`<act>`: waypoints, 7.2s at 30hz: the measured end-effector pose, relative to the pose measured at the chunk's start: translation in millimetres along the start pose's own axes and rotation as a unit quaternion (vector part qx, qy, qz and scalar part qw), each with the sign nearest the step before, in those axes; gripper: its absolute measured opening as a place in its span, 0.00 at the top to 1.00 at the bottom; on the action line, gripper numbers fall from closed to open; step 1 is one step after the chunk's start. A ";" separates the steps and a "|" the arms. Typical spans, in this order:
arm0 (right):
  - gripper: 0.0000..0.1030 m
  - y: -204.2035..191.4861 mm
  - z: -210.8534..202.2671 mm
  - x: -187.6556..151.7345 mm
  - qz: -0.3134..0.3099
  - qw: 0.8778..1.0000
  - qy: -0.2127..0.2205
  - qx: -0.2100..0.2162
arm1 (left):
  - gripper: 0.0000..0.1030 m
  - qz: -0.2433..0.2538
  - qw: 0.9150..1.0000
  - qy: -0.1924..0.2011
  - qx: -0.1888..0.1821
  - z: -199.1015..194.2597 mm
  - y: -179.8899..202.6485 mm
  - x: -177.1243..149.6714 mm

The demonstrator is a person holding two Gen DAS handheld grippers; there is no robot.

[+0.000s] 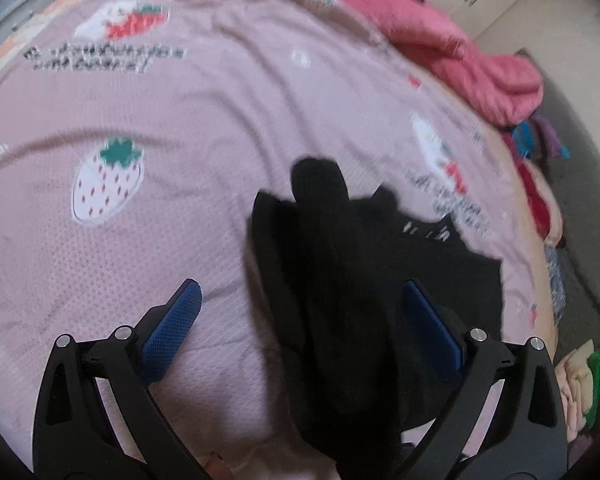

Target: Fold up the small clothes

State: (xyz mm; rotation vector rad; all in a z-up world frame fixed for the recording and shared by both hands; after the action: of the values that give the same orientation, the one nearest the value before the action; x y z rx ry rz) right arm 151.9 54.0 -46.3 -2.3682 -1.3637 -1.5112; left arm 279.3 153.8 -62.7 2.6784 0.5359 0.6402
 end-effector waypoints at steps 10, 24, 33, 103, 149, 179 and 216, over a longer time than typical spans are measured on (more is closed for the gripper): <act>0.89 1.9 -3.2 -2.3 0.005 1.000 0.004 -0.008 | 0.33 -0.074 0.994 -0.027 -0.077 39.7 -8.0 -4.0; 0.89 69.3 -49.0 -6.4 0.116 0.990 0.043 -0.066 | 0.84 0.021 0.993 0.031 -0.111 -7.4 92.0 10.8; 0.89 118.0 -78.5 -24.6 0.182 0.977 0.055 -0.094 | 0.84 0.077 0.990 0.043 -0.107 -17.5 158.0 6.0; 0.35 286.3 -1.6 -182.8 0.542 0.815 -0.152 0.137 | 0.42 0.179 0.983 0.047 0.004 60.4 189.4 -79.4; 0.35 238.5 -98.5 -190.3 0.405 0.906 -0.122 0.025 | 0.23 0.218 0.974 0.061 0.003 26.3 192.3 -128.7; 0.04 174.5 -198.7 -196.3 0.354 0.928 -0.043 -0.104 | 0.09 0.211 0.968 0.134 -0.006 -46.0 123.4 -205.8; 0.04 147.4 -178.9 -206.9 0.363 0.924 -0.078 -0.085 | 0.09 0.203 0.970 0.130 0.017 -45.3 103.6 -218.7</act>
State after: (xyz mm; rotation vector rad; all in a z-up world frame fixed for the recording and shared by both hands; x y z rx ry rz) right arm 89.9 -250.5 -44.5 -2.6771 -0.2617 -1.2565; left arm 105.1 -20.2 -62.0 2.7728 0.0521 1.1123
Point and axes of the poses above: each gripper's, at about its wrist camera, not at the fingertips, and z roughly the way its jaws point, y to its right, x to its top, the point moved 9 cm from there along z, roughly the way its jaws point
